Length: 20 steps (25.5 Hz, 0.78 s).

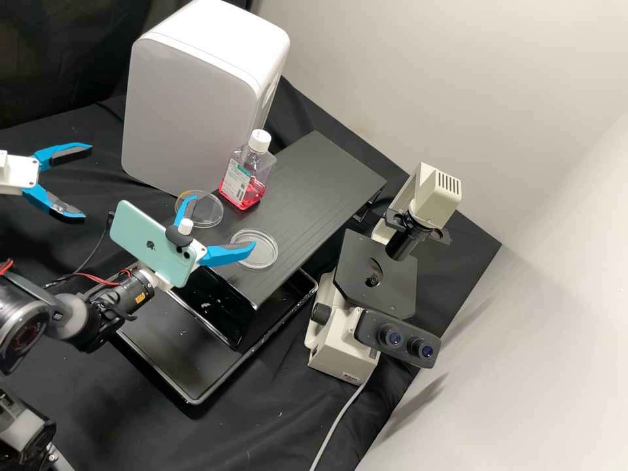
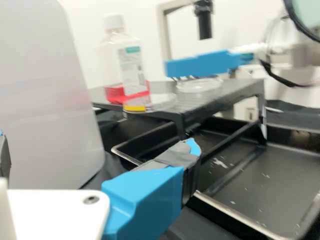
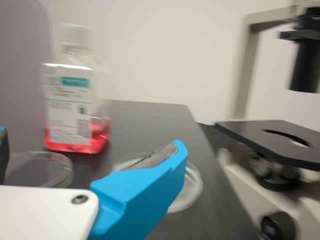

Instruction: Remove the lid from the petri dish

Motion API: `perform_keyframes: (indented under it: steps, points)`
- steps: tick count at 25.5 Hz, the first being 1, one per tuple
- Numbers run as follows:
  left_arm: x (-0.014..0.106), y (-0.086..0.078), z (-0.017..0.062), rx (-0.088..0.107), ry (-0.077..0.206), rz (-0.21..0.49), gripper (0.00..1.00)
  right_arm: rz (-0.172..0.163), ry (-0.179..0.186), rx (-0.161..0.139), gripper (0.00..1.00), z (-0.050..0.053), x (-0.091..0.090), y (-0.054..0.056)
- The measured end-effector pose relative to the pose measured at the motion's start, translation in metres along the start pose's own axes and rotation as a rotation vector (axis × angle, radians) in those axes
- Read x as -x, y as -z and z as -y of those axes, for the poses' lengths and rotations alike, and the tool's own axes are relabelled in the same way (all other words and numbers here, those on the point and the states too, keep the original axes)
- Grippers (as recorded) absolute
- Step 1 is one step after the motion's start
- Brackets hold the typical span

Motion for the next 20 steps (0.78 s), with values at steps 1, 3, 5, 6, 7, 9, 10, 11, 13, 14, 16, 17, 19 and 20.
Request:
perform_keyframes:
  steps: [1, 3, 5, 6, 7, 9, 10, 11, 13, 14, 16, 17, 19, 20]
  points:
    - [0.002, -0.001, -0.0016, -0.008, -0.013, -0.030, 1.00, 0.033, -0.018, 0.001, 1.00, -0.001, 0.004, -0.003]
    - [0.007, -0.003, -0.0041, -0.017, -0.032, -0.065, 1.00, 0.066, -0.038, -0.006, 1.00, -0.004, 0.013, -0.007]
    - [0.011, -0.005, -0.0089, -0.021, -0.061, -0.076, 1.00, 0.071, -0.036, -0.002, 1.00, -0.006, 0.021, -0.010]
    - [0.012, -0.004, -0.0111, -0.024, -0.072, -0.078, 1.00, 0.078, -0.033, -0.001, 1.00, -0.006, 0.024, -0.012]
    - [0.013, -0.003, -0.0125, -0.014, -0.079, -0.079, 1.00, 0.088, -0.035, -0.025, 1.00, -0.007, 0.028, -0.016]
    - [0.013, -0.003, -0.0132, -0.012, -0.086, -0.084, 1.00, 0.100, -0.037, -0.052, 1.00, -0.008, 0.032, -0.019]
    - [0.013, -0.002, -0.0133, -0.010, -0.086, -0.090, 1.00, 0.103, -0.041, -0.066, 1.00, -0.008, 0.034, -0.020]
    - [0.013, -0.002, -0.0133, -0.010, -0.086, -0.090, 1.00, 0.105, -0.042, -0.079, 1.00, -0.009, 0.036, -0.020]
    - [0.013, -0.002, -0.0133, -0.010, -0.086, -0.090, 1.00, 0.100, -0.040, -0.098, 1.00, -0.010, 0.038, -0.021]
    - [0.013, -0.002, -0.0133, -0.010, -0.086, -0.090, 1.00, 0.095, -0.040, -0.107, 1.00, -0.010, 0.039, -0.021]
    - [0.013, -0.002, -0.0133, -0.010, -0.086, -0.090, 1.00, 0.087, -0.033, -0.115, 1.00, -0.010, 0.040, -0.021]
    - [0.013, -0.002, -0.0133, -0.010, -0.086, -0.090, 1.00, 0.085, -0.029, -0.118, 1.00, -0.010, 0.041, -0.022]
    - [0.013, -0.002, -0.0133, -0.010, -0.086, -0.090, 1.00, 0.089, -0.021, -0.123, 1.00, -0.009, 0.043, -0.023]
    - [0.013, -0.002, -0.0133, -0.010, -0.086, -0.090, 1.00, 0.089, -0.017, -0.127, 1.00, -0.009, 0.044, -0.024]
